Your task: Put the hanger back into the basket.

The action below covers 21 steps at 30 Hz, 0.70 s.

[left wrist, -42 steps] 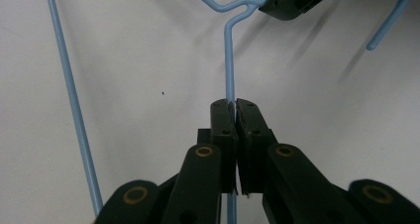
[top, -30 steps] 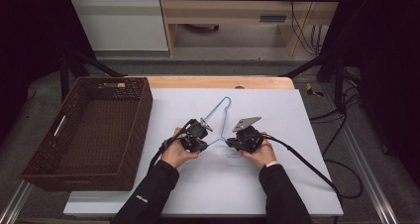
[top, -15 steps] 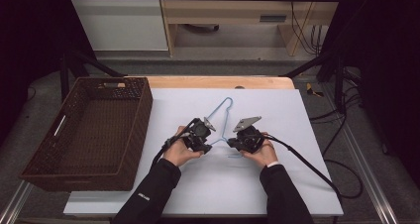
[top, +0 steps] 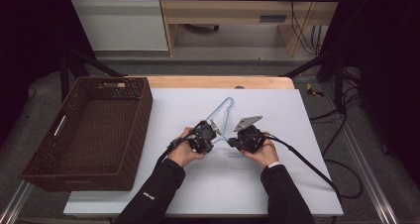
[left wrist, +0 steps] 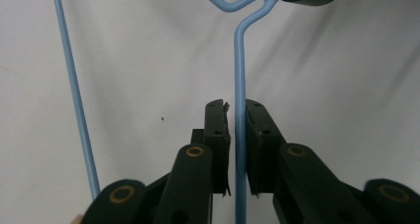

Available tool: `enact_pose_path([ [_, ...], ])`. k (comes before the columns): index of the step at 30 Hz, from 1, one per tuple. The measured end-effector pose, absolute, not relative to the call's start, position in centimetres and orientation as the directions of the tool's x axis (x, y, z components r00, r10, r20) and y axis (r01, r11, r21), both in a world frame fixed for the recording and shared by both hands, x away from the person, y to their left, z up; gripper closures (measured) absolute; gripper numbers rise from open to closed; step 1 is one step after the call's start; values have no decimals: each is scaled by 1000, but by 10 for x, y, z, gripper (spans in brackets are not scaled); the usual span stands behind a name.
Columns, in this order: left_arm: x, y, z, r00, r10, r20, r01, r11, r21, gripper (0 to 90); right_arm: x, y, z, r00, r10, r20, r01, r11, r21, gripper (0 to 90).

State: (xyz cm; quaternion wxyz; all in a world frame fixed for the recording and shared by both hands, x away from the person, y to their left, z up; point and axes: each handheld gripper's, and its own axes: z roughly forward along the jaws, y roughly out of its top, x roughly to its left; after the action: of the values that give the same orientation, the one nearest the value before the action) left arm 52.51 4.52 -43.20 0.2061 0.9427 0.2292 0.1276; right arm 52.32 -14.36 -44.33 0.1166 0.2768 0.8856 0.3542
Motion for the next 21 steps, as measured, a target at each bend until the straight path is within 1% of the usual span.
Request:
enact_pose_path([
  [1, 525, 45, -432, 863, 483, 147, 378, -812, 444, 859, 524, -144, -443, -821, 571, -13, 404, 596, 694, 857],
  [5, 524, 43, -432, 866, 475, 155, 373, -820, 435, 865, 523, -144, -443, -822, 569, -13, 403, 598, 693, 856],
  [13, 520, 43, -428, 864, 473, 173, 356, -817, 454, 871, 520, -146, -437, -814, 581, -10, 408, 585, 701, 851],
  [16, 518, 42, -425, 862, 468, 193, 342, -820, 458, 873, 518, -147, -433, -809, 588, -3, 411, 570, 712, 843],
  [19, 517, 43, -423, 856, 473, 209, 337, -817, 469, 873, 515, -151, -425, -809, 588, 17, 406, 537, 739, 765],
  [21, 516, 45, -422, 851, 478, 218, 335, -813, 477, 874, 511, -156, -416, -801, 599, 19, 402, 514, 758, 689],
])
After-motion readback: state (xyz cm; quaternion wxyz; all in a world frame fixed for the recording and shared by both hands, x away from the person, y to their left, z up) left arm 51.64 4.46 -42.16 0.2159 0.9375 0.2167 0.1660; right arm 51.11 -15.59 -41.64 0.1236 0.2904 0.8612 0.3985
